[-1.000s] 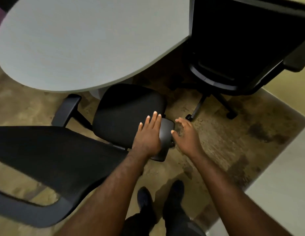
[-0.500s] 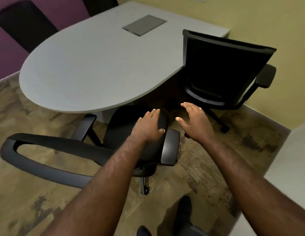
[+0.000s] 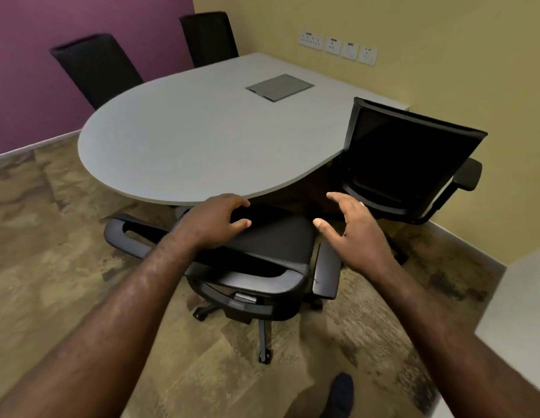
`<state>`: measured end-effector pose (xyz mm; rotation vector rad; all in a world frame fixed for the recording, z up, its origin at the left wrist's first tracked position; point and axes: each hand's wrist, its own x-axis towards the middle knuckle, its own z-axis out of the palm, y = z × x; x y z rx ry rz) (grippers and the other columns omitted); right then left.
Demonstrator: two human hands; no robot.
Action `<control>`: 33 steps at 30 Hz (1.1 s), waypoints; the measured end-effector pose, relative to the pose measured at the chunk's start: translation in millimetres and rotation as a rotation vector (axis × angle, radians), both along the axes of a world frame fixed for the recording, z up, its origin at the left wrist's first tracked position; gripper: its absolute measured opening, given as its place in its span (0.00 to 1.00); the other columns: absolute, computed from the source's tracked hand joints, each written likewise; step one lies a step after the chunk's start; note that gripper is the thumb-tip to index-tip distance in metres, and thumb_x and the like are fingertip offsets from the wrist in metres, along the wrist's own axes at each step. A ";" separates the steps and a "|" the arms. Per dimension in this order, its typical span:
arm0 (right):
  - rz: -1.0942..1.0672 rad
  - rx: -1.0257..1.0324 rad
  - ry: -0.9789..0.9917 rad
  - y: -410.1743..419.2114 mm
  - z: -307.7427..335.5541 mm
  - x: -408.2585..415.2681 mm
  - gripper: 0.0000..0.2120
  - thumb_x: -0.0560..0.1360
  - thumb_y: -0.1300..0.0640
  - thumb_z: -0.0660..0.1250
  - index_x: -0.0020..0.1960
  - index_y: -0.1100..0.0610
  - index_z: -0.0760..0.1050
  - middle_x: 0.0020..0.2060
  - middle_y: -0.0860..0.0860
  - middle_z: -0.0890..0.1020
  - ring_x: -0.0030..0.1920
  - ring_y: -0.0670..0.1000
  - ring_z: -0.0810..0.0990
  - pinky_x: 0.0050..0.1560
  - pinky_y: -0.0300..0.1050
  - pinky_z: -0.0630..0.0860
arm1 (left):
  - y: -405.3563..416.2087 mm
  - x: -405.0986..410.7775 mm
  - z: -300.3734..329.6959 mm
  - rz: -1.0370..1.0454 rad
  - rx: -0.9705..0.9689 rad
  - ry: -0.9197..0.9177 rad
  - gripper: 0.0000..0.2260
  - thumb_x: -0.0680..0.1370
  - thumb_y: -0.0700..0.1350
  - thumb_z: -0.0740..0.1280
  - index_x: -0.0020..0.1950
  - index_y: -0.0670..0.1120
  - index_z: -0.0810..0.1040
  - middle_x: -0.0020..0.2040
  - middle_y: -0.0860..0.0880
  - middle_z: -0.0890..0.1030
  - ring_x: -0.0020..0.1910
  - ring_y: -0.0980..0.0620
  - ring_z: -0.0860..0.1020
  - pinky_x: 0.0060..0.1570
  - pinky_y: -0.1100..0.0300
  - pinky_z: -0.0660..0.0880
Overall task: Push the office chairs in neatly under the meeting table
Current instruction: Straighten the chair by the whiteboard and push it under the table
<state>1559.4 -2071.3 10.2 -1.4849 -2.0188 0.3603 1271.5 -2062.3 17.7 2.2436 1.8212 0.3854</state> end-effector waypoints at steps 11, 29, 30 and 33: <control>0.311 -0.215 -0.010 -73.5 -24.0 -113.1 0.16 0.73 0.40 0.65 0.56 0.46 0.74 0.48 0.42 0.78 0.48 0.41 0.76 0.49 0.44 0.77 | -60.3 -110.4 -25.9 0.025 0.082 -0.035 0.20 0.70 0.70 0.63 0.34 0.55 0.69 0.34 0.56 0.73 0.35 0.58 0.71 0.31 0.55 0.72; 0.211 0.072 -0.655 -36.9 -49.6 -95.2 0.11 0.64 0.47 0.70 0.35 0.51 0.70 0.26 0.46 0.70 0.26 0.50 0.66 0.30 0.43 0.61 | -50.7 -112.9 -55.9 -0.063 0.216 0.339 0.25 0.64 0.76 0.63 0.29 0.54 0.69 0.25 0.59 0.69 0.24 0.58 0.69 0.25 0.66 0.57; 0.213 0.079 -0.668 -32.1 -49.2 -92.4 0.11 0.63 0.48 0.70 0.35 0.51 0.70 0.26 0.46 0.70 0.26 0.50 0.65 0.30 0.43 0.60 | -49.7 -109.2 -57.5 -0.042 0.215 0.364 0.21 0.63 0.71 0.68 0.29 0.55 0.69 0.25 0.59 0.70 0.24 0.57 0.70 0.25 0.66 0.58; 0.231 0.082 -0.698 -15.7 -50.1 -85.9 0.11 0.63 0.48 0.70 0.34 0.50 0.68 0.26 0.46 0.73 0.26 0.50 0.69 0.30 0.42 0.60 | -43.1 -99.2 -60.1 0.038 0.141 0.422 0.11 0.62 0.56 0.74 0.31 0.55 0.73 0.27 0.58 0.73 0.28 0.55 0.72 0.27 0.64 0.59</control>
